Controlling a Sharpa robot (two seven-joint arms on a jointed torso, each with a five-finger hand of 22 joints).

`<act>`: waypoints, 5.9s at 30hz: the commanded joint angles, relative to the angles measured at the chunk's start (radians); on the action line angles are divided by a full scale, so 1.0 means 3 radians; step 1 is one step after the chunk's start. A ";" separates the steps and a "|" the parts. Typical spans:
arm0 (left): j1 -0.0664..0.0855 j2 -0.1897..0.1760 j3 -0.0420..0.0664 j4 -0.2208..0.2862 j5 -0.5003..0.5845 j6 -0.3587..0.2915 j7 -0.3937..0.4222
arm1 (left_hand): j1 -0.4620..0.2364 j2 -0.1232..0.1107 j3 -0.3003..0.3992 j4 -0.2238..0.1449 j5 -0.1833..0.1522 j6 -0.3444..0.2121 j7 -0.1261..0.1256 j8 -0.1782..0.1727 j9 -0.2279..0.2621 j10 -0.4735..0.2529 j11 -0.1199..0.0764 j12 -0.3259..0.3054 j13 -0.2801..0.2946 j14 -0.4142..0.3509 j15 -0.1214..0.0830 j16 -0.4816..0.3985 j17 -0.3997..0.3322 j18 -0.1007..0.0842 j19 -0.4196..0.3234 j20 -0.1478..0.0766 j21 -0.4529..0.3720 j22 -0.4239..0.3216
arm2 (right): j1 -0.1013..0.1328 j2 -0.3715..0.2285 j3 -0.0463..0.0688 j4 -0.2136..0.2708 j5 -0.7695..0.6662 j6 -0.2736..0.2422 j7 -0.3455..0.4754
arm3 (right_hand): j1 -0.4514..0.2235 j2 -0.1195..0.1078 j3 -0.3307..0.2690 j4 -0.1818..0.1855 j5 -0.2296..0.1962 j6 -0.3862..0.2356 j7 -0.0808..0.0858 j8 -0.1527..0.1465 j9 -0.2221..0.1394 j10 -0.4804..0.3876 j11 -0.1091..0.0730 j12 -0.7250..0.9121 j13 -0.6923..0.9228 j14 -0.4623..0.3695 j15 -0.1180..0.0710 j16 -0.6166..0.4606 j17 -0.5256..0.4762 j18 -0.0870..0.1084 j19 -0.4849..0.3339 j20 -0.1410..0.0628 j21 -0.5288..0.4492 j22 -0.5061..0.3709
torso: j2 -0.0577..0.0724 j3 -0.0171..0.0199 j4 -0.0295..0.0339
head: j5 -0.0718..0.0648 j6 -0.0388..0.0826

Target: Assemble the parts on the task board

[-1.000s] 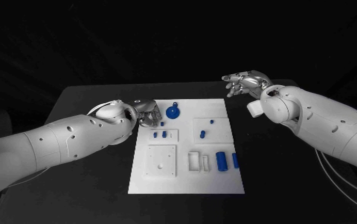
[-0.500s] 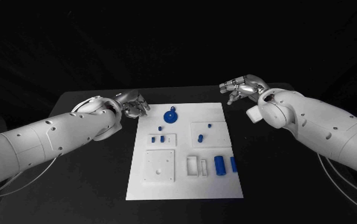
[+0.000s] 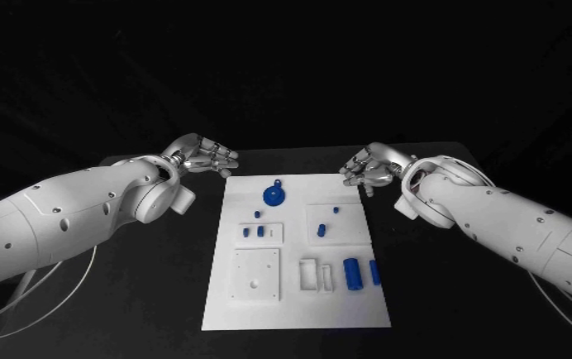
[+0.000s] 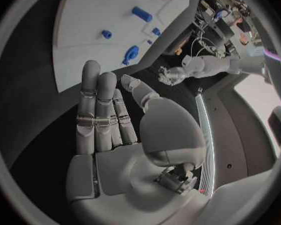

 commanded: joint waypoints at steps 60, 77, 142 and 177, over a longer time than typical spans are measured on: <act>0.0012 -0.0014 -0.0005 0.0261 0.0413 0.0291 0.0214 | -0.0095 0.0080 -0.0019 -0.0104 0.0171 -0.0028 0.0003 0.0010 0.0001 0.0008 -0.0007 -0.0019 -0.0003 0.0326 -0.0007 -0.0682 0.0238 -0.0005 0.0067 -0.0012 0.0022 -0.0285 | -0.0223 0.0179 -0.0347 0.0281 -0.1876 -0.0227 -0.0875 | 0.0061 -0.0170 0.1059 0.0073 -0.0685 0.0534 -0.0122 -0.0006 0.0020 0.0703 -0.0192 -0.0016 0.0009 -0.0026 -0.0108 0.0384 0.0045 -0.0034 0.0022 -0.0107 0.0279 0.0534 | 0.0005 -0.0016 0.0013 | 0.0050 -0.0097; 0.0012 0.0007 -0.0005 0.0292 0.0163 0.0286 0.0287 | -0.0078 0.0066 -0.0013 -0.0118 0.0172 -0.0036 0.0007 0.0013 0.0002 0.0000 -0.0004 -0.0019 -0.0003 0.0322 -0.0007 -0.0691 0.0242 -0.0005 0.0062 -0.0011 0.0024 -0.0283 | -0.0237 0.0208 -0.0374 0.0238 -0.1991 -0.0409 -0.0885 | 0.0088 -0.0204 0.1182 0.0049 -0.0621 0.0739 -0.0180 -0.0006 0.0018 0.0898 -0.0246 -0.0014 0.0014 -0.0031 -0.0154 0.0466 0.0045 -0.0040 -0.0002 -0.0152 0.0370 0.0794 | 0.0002 -0.0019 0.0014 | 0.0027 -0.0126; 0.0012 0.0234 -0.0005 0.0110 0.0788 -0.0186 0.0369 | -0.0121 0.0076 0.0078 -0.0176 0.0287 -0.0053 0.0016 0.0013 0.0002 -0.0019 0.0005 -0.0020 -0.0003 0.0316 -0.0001 -0.0719 0.0234 0.0004 0.0019 -0.0005 0.0019 -0.0119 | -0.0287 0.0479 -0.0635 0.1104 -0.2010 -0.0286 -0.0763 | 0.0048 -0.0159 0.1106 0.0022 -0.0429 0.0785 -0.0197 -0.0005 0.0034 0.0944 -0.0263 -0.0014 0.0014 -0.0034 -0.0165 0.0532 -0.0021 -0.0043 0.0046 -0.0164 0.0328 0.1194 | -0.0023 -0.0030 0.0018 | 0.0597 -0.0315; 0.0011 0.0237 -0.0005 0.0095 0.0807 -0.0118 0.0357 | -0.0139 0.0067 0.0110 -0.0159 0.0298 -0.0061 0.0019 0.0013 0.0002 -0.0025 0.0008 -0.0020 -0.0003 0.0311 0.0002 -0.0724 0.0233 0.0003 0.0016 -0.0001 0.0019 -0.0139 | -0.0356 0.0627 -0.0798 0.0990 -0.2229 -0.0179 -0.0967 | 0.0040 -0.0158 0.1111 0.0019 -0.0425 0.0786 -0.0198 -0.0004 0.0036 0.0946 -0.0264 -0.0014 0.0013 -0.0035 -0.0167 0.0554 -0.0057 -0.0041 0.0072 -0.0165 0.0357 0.1291 | -0.0019 -0.0024 0.0011 | 0.0698 -0.0396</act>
